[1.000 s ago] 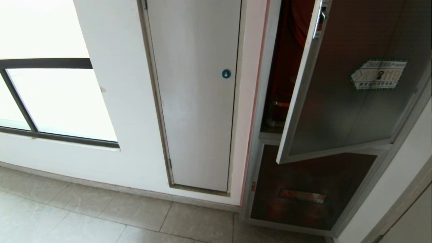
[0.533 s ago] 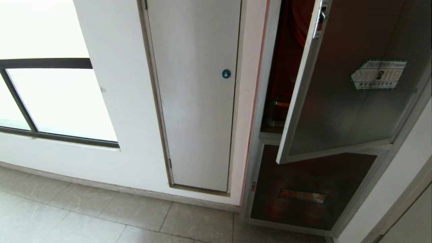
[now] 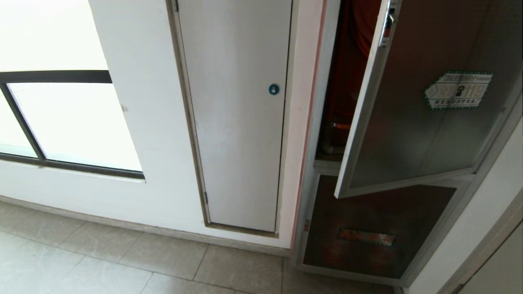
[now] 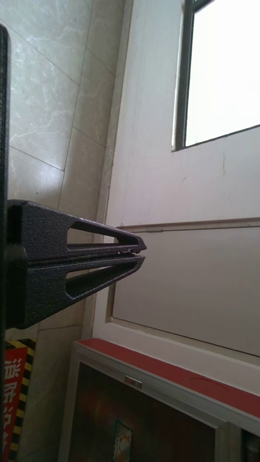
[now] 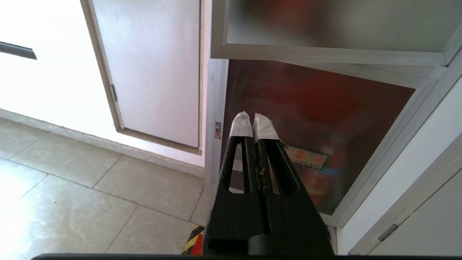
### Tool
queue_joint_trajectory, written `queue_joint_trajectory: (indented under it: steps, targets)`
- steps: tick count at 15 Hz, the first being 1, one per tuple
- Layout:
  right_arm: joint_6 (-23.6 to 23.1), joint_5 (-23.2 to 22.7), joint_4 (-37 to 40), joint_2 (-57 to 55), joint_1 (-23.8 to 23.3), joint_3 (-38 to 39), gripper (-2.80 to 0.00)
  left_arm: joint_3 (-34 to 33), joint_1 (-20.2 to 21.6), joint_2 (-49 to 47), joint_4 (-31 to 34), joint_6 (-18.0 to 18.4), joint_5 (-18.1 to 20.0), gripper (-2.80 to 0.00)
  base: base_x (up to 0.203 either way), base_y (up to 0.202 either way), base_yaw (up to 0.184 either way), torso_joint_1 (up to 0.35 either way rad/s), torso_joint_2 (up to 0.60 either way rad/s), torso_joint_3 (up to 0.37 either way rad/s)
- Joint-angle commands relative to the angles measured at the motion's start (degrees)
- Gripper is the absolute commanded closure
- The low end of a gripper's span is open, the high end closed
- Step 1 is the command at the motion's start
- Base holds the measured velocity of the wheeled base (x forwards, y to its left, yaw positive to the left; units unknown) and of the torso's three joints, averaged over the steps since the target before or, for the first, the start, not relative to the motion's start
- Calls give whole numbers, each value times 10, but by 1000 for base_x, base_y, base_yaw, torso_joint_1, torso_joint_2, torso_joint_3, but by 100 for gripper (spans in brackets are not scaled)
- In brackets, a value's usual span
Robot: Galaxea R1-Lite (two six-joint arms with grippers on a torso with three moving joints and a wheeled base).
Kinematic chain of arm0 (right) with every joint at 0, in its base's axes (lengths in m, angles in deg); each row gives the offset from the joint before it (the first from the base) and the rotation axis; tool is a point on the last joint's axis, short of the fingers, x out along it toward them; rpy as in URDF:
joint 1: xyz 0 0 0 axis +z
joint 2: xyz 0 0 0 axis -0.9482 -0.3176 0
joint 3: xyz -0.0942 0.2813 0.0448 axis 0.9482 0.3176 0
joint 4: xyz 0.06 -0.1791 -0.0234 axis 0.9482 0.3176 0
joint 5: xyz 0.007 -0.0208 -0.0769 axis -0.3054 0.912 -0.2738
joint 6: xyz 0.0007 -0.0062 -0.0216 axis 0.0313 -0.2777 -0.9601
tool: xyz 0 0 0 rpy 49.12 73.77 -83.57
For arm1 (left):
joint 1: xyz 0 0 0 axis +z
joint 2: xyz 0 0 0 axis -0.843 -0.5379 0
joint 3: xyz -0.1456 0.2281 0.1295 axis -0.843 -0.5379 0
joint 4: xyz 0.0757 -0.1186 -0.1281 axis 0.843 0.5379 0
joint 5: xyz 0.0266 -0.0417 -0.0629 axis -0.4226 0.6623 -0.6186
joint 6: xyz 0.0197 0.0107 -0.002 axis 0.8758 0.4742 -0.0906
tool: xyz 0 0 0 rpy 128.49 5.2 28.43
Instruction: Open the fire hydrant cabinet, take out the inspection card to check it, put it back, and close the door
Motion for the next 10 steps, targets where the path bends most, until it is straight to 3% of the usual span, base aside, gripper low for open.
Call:
queue_joint_trajectory:
  steps: [1,7,10]
  targets:
    - [1,-1,0,0,0,0,0,-4,0,-1,0,0,0,0,0,0,0,0,0,0]
    - [28,10,0,0,0,0,0,-4,0,-1,0,0,0,0,0,0,0,0,0,0]
    - [19,7,2,0,0,-13,0,-4,0,-1,0,0,0,0,0,0,0,0,0,0]
